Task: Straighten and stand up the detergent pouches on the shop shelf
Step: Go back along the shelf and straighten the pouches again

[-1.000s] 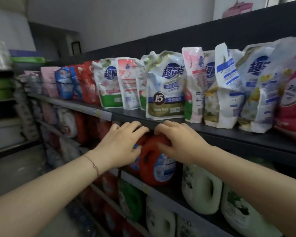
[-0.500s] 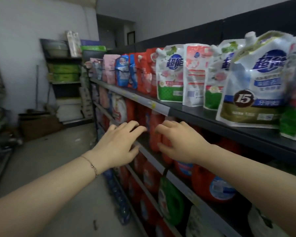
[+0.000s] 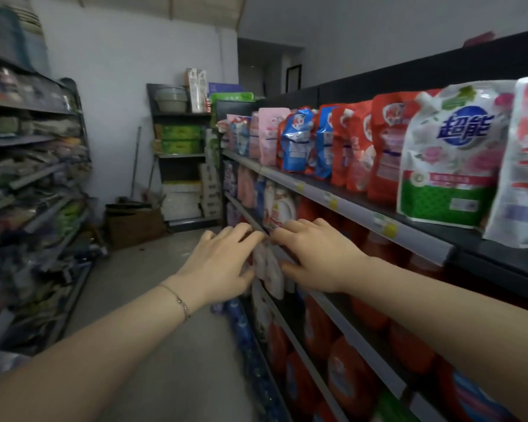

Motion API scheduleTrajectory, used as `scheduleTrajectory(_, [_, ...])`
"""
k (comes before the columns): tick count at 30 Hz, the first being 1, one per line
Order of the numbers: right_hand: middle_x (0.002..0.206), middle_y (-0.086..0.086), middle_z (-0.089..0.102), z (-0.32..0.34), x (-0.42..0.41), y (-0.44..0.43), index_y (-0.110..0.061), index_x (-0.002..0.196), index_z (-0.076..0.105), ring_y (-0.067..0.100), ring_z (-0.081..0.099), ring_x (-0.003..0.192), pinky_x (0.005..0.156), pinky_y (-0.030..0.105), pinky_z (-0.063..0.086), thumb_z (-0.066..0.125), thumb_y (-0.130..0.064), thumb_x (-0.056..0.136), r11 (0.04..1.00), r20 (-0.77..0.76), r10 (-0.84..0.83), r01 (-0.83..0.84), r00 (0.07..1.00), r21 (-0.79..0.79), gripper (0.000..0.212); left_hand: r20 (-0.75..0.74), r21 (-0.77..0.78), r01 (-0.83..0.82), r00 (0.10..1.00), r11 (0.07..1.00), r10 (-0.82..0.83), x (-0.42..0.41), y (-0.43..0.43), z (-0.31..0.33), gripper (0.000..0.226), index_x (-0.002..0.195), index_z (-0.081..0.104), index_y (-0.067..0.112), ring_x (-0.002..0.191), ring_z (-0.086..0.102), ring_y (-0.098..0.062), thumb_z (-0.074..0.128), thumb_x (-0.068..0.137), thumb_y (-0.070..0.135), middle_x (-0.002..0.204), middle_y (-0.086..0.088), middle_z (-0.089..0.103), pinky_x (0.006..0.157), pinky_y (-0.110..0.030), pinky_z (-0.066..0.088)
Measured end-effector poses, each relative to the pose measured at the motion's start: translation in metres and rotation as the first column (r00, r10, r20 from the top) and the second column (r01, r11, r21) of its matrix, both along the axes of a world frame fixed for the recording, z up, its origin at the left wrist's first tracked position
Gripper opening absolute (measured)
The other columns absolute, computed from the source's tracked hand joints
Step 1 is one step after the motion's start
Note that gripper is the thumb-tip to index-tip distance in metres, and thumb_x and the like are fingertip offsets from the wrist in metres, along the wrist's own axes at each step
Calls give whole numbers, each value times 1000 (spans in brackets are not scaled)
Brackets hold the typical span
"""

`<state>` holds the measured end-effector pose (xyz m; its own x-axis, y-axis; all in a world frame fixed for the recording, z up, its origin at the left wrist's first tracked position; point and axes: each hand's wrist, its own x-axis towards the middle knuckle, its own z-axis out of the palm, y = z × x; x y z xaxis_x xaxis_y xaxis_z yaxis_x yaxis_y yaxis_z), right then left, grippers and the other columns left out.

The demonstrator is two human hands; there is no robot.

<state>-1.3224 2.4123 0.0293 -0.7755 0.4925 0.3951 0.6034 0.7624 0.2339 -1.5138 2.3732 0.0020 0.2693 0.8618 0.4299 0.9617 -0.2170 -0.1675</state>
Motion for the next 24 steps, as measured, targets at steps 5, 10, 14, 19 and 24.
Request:
scheduleTrajectory(5, [116,0,50,3,-61,45,-22,129,45,23,50,110,85,36,34,49,-38,93,999,-9,38,-38,999,5,39,-3,-49,-70,998,996,70,-64,37,3,57,145,25,32,131,36,-18,49,94,44,145,6,29,98,-39,35])
scheduleTrajectory(10, [113,1,50,2,-105,77,-20,126,47,24,50,108,86,38,35,51,-39,92,998,4,68,-68,998,-6,39,15,-72,-143,989,987,144,-110,62,0,56,143,27,33,130,36,-19,50,93,44,146,5,28,98,-40,35])
scheduleTrajectory(14, [116,1,50,0,-133,98,-21,124,47,24,49,112,83,36,31,51,-39,92,996,9,93,-93,996,-9,37,-26,-88,-191,982,978,189,-135,75,-6,58,144,25,33,129,36,-20,49,93,46,145,4,28,96,-41,35])
scheduleTrajectory(19, [119,2,52,-8,-166,120,-21,125,48,24,50,114,81,35,31,50,-40,91,990,3,143,-143,990,-9,39,-30,-73,-257,966,964,255,-161,88,-9,57,141,26,33,126,38,-21,50,91,46,141,3,31,94,-41,37])
scheduleTrajectory(24, [121,0,50,-14,-191,142,-23,129,46,22,48,115,84,35,31,48,-41,93,979,-4,200,-200,980,-36,39,-22,-92,-304,953,948,304,-182,102,-14,56,141,26,34,126,38,-20,49,92,45,140,4,32,95,-41,35])
